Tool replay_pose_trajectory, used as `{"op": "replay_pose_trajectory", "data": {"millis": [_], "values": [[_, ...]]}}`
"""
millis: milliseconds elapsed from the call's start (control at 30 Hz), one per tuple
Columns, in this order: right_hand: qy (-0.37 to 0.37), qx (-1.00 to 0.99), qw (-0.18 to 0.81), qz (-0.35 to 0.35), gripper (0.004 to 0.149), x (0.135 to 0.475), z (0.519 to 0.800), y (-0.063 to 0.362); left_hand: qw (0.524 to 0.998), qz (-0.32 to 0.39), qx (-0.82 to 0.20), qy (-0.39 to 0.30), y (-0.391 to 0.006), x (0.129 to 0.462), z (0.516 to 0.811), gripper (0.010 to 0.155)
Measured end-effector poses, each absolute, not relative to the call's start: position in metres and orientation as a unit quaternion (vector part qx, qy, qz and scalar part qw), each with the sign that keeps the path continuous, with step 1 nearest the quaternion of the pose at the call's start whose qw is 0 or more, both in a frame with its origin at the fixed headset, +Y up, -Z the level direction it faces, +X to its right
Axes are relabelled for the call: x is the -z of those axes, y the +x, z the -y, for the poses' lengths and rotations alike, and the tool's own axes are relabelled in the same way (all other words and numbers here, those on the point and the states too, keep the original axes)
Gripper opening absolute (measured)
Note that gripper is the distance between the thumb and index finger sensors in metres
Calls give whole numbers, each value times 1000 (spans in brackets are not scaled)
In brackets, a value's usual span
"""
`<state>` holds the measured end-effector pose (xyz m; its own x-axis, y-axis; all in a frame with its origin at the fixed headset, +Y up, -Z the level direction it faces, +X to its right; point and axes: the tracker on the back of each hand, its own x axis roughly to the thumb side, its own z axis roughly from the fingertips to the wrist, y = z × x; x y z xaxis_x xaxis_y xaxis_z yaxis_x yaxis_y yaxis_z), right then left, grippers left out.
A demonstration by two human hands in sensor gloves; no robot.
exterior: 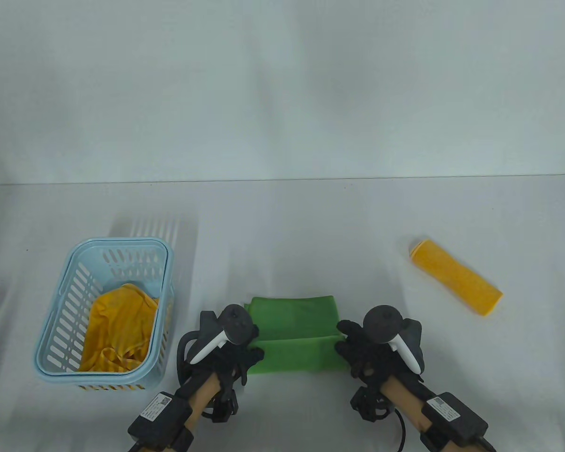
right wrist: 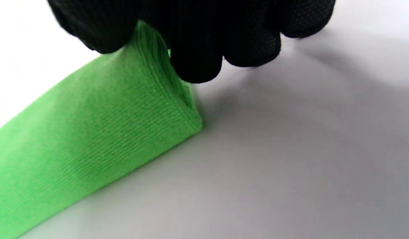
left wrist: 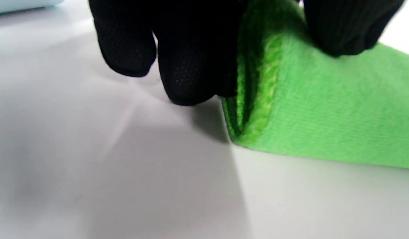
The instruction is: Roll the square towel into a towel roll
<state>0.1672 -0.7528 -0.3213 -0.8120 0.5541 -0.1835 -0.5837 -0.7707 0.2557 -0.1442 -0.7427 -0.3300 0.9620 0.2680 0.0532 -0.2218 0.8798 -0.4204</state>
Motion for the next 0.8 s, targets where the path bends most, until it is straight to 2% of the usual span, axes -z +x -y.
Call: {"op": "replay_pose_trajectory", "data": {"millis": [433,667,800], "values": [[-50,-937,308,-155,64,322,752,172,969,56,-129,-203,-147,331,743,77],[-17,-952,279,-120,68,315,739,166,985,81,-69,-136,-140,322,724,84],[33,-959,264,-97,69,306,726,152,984,132,-45,-106,-124,308,712,83]]}}
